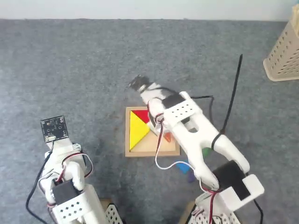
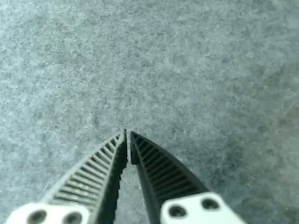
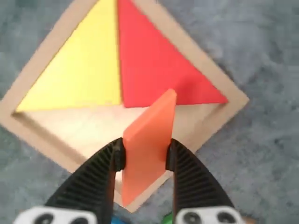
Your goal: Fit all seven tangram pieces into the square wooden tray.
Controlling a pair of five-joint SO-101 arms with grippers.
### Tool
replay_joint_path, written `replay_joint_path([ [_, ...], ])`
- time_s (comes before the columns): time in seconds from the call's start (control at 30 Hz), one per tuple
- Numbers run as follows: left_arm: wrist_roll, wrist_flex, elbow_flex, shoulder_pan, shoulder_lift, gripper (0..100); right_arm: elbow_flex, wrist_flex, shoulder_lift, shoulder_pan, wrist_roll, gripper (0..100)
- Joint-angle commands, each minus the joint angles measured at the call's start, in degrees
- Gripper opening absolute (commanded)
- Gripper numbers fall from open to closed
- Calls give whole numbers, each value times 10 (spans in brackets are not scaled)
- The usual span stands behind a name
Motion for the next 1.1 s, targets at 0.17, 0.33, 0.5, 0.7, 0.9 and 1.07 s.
replay_joint_path([
  [0.17,9,4,-5,2,-4,13,-43,-7,15,20,-129,28],
  [0.33,9,4,-5,2,-4,13,-83,-7,85,25,-175,28],
  [0.5,9,4,-5,2,-4,13,-120,-2,115,47,-199,27],
  [0.7,9,4,-5,2,-4,13,-120,0,113,59,-201,27],
  [0.9,9,4,-5,2,-4,13,-120,16,113,58,-237,27],
  [1.07,9,4,-5,2,-4,13,-119,17,113,56,-266,27],
])
